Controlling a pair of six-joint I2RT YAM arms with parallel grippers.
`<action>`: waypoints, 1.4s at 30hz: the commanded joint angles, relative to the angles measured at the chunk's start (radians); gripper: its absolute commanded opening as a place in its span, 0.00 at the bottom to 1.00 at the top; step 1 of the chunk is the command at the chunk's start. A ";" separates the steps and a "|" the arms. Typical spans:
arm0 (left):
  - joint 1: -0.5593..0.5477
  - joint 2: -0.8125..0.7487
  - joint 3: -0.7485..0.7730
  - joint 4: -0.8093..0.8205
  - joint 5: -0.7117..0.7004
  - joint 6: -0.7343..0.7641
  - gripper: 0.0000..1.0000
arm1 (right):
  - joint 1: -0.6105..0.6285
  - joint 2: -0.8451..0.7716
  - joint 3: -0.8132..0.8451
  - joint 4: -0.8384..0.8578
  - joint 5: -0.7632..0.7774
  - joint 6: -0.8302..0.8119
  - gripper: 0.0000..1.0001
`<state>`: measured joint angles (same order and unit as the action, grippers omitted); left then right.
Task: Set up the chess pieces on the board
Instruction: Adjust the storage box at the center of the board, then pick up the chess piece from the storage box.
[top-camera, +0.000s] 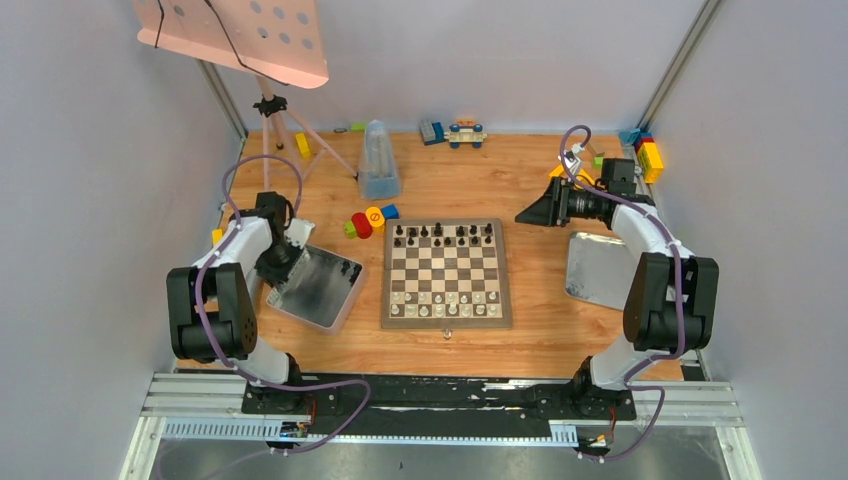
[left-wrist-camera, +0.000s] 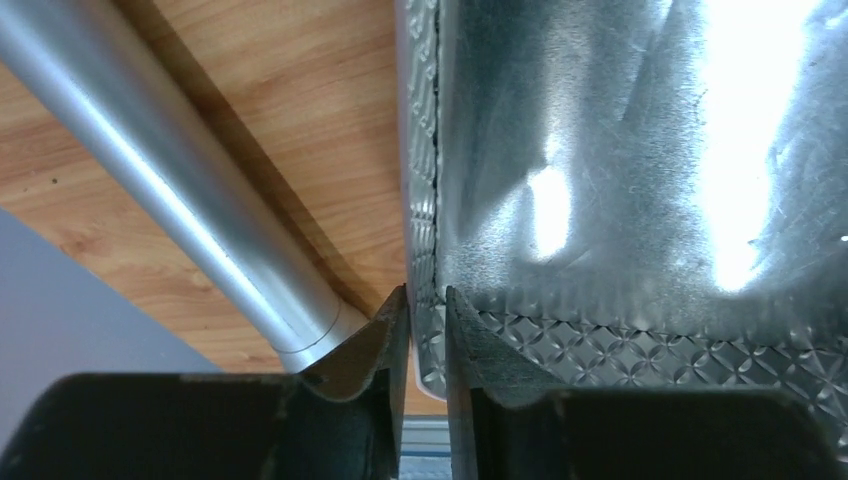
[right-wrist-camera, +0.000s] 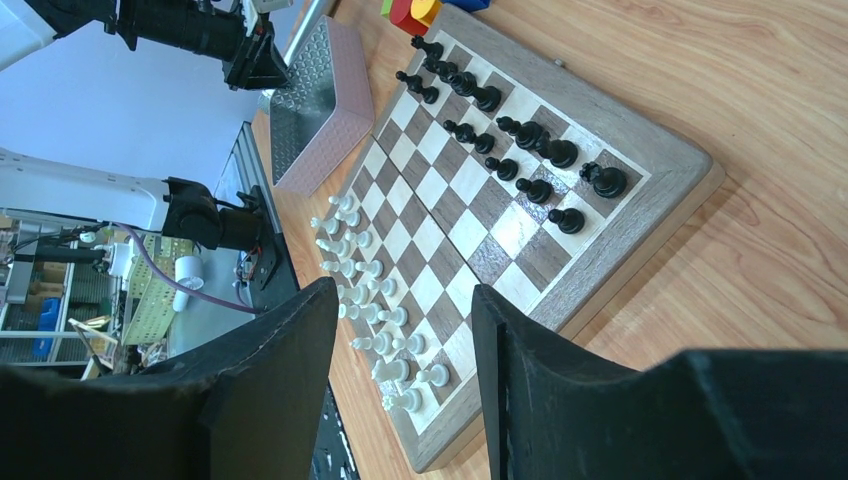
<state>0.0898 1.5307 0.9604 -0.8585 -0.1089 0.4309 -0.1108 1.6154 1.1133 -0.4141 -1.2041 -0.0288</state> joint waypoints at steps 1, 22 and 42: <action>0.005 -0.015 0.012 -0.028 0.067 -0.045 0.30 | 0.008 0.010 0.037 0.012 -0.011 -0.026 0.53; -0.147 -0.252 -0.018 0.168 0.430 -0.037 0.51 | 0.016 0.019 0.043 0.000 0.001 -0.047 0.52; -0.256 0.094 0.027 0.318 0.404 -0.128 0.42 | 0.019 0.035 0.042 -0.011 0.005 -0.065 0.52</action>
<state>-0.1562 1.6218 0.9546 -0.5972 0.3019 0.3321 -0.0986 1.6367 1.1191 -0.4294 -1.1851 -0.0589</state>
